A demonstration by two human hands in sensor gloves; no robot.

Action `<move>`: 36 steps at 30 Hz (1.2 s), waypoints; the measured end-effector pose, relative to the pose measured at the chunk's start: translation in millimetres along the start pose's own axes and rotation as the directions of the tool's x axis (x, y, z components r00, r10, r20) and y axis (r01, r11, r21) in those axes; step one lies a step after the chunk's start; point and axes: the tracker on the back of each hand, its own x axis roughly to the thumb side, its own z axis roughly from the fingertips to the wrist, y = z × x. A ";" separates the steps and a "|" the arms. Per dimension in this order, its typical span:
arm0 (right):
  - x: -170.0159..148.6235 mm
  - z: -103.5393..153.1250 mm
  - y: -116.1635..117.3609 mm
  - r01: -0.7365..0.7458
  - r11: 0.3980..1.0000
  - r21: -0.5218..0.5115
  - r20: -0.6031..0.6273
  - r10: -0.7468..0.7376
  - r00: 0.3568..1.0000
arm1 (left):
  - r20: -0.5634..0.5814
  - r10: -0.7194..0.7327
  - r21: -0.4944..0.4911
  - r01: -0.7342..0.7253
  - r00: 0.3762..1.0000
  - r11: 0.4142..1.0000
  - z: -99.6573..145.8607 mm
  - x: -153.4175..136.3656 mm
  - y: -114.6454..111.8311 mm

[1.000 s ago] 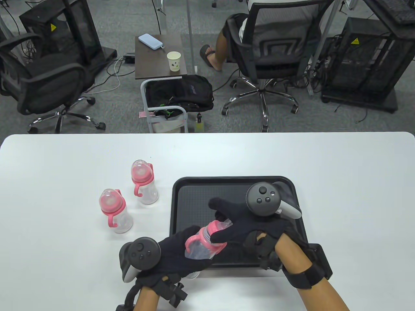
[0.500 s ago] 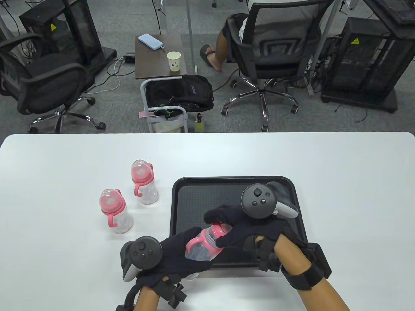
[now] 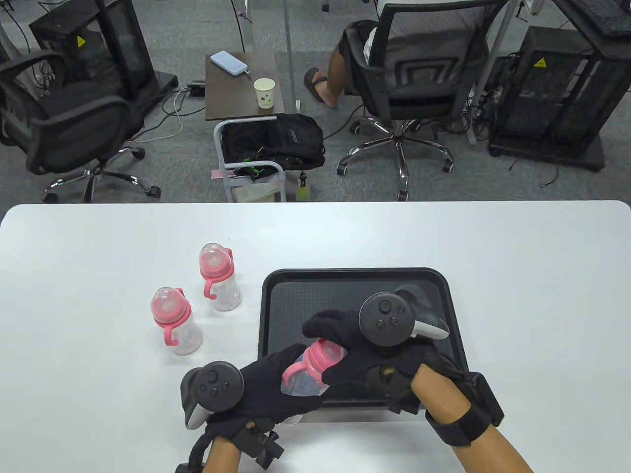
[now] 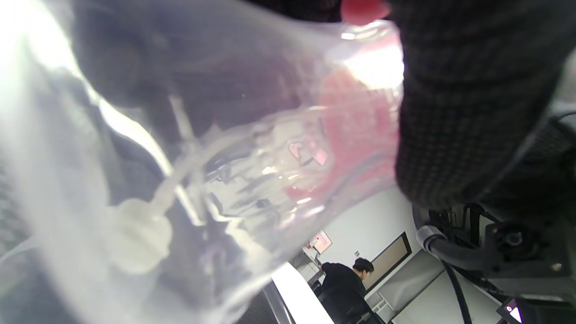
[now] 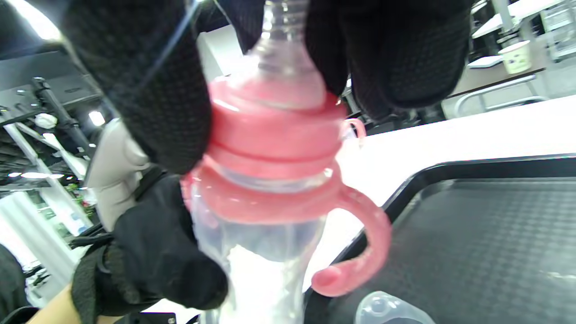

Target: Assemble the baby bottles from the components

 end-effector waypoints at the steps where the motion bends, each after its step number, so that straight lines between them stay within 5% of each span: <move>1: -1.5 -0.4 0.7 0.008 1.000 0.007 0.000 -0.008 1.000 | -0.003 0.000 0.002 0.000 1.000 1.000 0.1 0.1 0.1; 8: -10.2 -6.0 13.7 -0.076 0.997 -0.031 -0.205 0.068 0.976 | 0.007 -0.062 -0.011 0.062 0.998 0.998 0.4 4.6 -4.2; 13: -20.1 0.1 14.9 0.108 0.988 -0.107 -0.256 -0.133 0.958 | 0.001 -0.072 0.000 0.072 0.997 0.997 0.6 3.6 -2.5; 16: -20.0 7.4 9.6 0.156 0.987 -0.031 -0.281 -0.159 0.946 | -0.004 -0.073 -0.004 0.073 0.997 0.997 0.2 2.3 -2.9; 21: -12.3 7.9 3.4 0.174 0.981 0.087 -0.077 -0.167 0.983 | -0.003 -0.055 0.000 0.055 0.998 0.998 0.0 1.6 -2.1; 24: -7.0 6.7 7.1 0.115 0.983 0.144 -0.080 -0.104 0.991 | 0.000 -0.044 0.003 0.044 0.999 0.999 0.0 1.1 -1.6; 33: -12.6 2.8 12.6 0.009 1.000 0.006 -0.137 -0.008 0.991 | 0.011 -0.076 0.000 0.076 0.997 0.997 0.5 2.7 -1.4; 36: -14.6 5.9 9.2 0.112 0.993 0.029 -0.126 -0.107 0.986 | 0.006 -0.070 0.002 0.070 0.998 0.998 0.3 2.7 -1.2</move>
